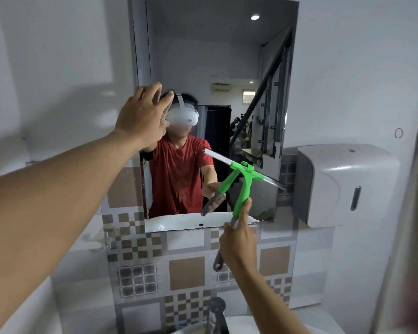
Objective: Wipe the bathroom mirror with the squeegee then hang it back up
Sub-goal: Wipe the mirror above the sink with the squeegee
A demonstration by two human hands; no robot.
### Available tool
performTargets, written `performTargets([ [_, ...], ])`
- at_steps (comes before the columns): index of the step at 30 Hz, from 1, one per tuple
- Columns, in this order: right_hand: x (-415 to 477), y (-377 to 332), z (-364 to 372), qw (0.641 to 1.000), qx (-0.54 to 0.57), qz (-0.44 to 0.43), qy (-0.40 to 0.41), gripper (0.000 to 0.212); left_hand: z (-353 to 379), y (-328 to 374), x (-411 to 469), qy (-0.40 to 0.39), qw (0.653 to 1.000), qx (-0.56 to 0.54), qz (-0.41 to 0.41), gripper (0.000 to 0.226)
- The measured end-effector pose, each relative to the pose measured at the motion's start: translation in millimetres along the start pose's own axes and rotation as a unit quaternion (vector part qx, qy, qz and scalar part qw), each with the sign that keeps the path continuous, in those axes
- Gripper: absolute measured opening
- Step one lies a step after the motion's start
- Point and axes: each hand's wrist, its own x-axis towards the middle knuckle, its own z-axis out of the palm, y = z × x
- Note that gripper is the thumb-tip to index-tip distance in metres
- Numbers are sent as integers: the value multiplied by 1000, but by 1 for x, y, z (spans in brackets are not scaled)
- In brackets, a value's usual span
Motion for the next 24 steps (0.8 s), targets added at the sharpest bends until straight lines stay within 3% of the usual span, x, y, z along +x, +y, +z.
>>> performTargets([
  [3,-12,-23,23,998,65,6,-8,89,-2,-1,1,-6,1000,1,2,73],
  [9,-40,-44,77,992,73,-66,-73,98,-4,-4,2,-11,1000,-2,3,73],
  [18,-42,-23,59,974,-139,-162,-75,104,0,-3,0,-8,1000,-9,-9,73],
  [24,-16,-6,3,909,-348,-211,-91,95,-2,0,0,-13,1000,-11,-13,73],
])
